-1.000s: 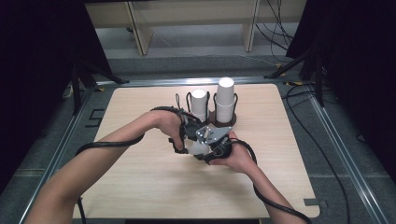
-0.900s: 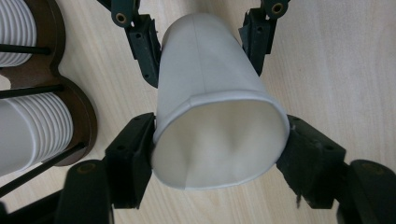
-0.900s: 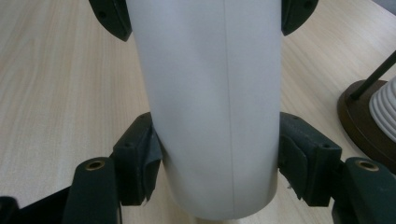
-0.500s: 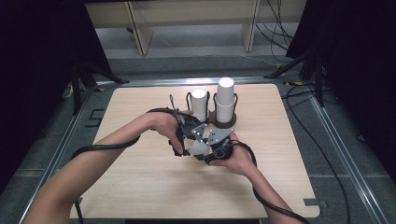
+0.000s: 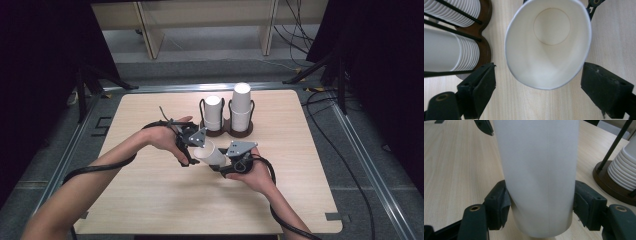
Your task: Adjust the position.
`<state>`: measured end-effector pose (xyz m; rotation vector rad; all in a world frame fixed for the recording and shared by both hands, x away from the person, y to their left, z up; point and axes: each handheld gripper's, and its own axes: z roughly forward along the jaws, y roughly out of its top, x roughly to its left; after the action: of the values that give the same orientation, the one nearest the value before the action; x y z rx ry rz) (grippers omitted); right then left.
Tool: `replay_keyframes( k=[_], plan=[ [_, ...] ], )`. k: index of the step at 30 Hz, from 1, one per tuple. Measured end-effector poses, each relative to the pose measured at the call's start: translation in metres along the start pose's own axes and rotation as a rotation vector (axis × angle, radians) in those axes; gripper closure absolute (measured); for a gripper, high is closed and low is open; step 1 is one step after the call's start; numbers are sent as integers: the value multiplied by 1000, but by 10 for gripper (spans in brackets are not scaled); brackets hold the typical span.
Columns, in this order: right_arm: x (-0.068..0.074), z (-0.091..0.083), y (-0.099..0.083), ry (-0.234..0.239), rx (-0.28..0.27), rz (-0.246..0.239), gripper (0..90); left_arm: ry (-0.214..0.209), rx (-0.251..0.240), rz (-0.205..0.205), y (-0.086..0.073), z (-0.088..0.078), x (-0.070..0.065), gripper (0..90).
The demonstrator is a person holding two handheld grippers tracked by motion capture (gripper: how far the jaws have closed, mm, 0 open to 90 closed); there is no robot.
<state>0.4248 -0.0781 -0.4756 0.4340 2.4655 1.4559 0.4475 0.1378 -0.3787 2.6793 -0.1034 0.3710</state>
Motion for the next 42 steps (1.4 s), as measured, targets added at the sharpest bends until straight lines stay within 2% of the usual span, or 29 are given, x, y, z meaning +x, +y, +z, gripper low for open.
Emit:
replay_keyframes(
  k=[4, 6, 7, 10, 11, 15, 16, 18, 19, 20, 21, 22, 23, 24, 25, 26, 27, 29, 31, 32, 33, 35, 36, 37, 38, 39, 40, 41, 42],
  plan=[
    [0, -2, -3, -23, -30, 17, 349, 17, -36, -30, -10, -1, -3, 118],
    [0, -4, -4, -40, -55, 17, 348, 40, -71, -61, -15, 0, -6, 111],
    [1, -4, -6, -48, -61, 36, 348, 44, -81, -70, -17, 0, -7, 109],
    [-1, -6, -8, -76, -90, 29, 348, 61, -136, -114, -23, 2, -11, 103],
    [1, -7, -9, -82, -94, 61, 348, 69, -143, -125, -25, 2, -12, 102],
    [-2, -10, -10, -100, -116, 64, 348, 92, -193, -171, -33, 4, -15, 95],
    [-1, -10, -11, -96, -121, 83, 348, 87, -205, -180, -34, 3, -15, 95],
    [-2, -11, -11, -109, -144, 79, 347, 114, -266, -223, -38, 4, -17, 92],
    [-1, -11, -12, -107, -144, 100, 348, 108, -302, -249, -40, 3, -19, 92],
    [-2, -11, -13, -126, -166, 93, 348, 121, -351, -279, -42, 4, -21, 84],
    [-2, -12, -13, -110, -154, 103, 348, 126, -382, -302, -43, 5, -23, 88],
    [0, -12, -14, -114, -154, 122, 348, 132, -400, -313, -45, 5, -25, 87],
    [-2, -13, -14, -120, -164, 104, 348, 142, -414, -330, -47, 5, -27, 85],
    [-1, -12, -14, -122, -172, 120, 348, 148, -436, -348, -49, 5, -29, 85],
    [-3, -13, -15, -133, -182, 96, 348, 148, -452, -364, -50, 5, -30, 85],
    [-2, -12, -15, -140, -193, 119, 348, 156, -465, -380, -53, 5, -33, 82],
    [-3, -14, -15, -136, -187, 114, 348, 177, -493, -400, -56, 6, -35, 81],
    [-1, -13, -16, -147, -203, 140, 347, 193, -536, -435, -58, 6, -38, 81],
    [-2, -14, -17, -149, -199, 116, 347, 206, -589, -482, -63, 6, -42, 82],
    [-2, -14, -17, -149, -203, 126, 348, 219, -605, -492, -64, 6, -44, 81],
    [-2, -14, -17, -144, -201, 132, 348, 240, -632, -518, -67, 7, -47, 80],
    [-1, -12, -18, -129, -215, 155, 347, 245, -652, -544, -71, 7, -50, 82],
    [-1, -12, -18, -131, -215, 156, 347, 260, -685, -564, -73, 7, -53, 82],
    [-1, -13, -18, -153, -222, 139, 348, 269, -698, -587, -76, 7, -57, 86],
    [0, -13, -18, -162, -223, 157, 347, 275, -708, -595, -79, 7, -59, 84],
    [0, -13, -18, -157, -232, 156, 348, 288, -716, -610, -81, 7, -61, 84],
    [1, -13, -19, -135, -224, 182, 348, 298, -737, -621, -84, 9, -64, 85],
    [1, -13, -19, -145, -236, 169, 348, 307, -731, -624, -87, 9, -66, 85],
    [2, -13, -19, -144, -234, 184, 347, 319, -736, -632, -88, 9, -68, 85]
  ],
)
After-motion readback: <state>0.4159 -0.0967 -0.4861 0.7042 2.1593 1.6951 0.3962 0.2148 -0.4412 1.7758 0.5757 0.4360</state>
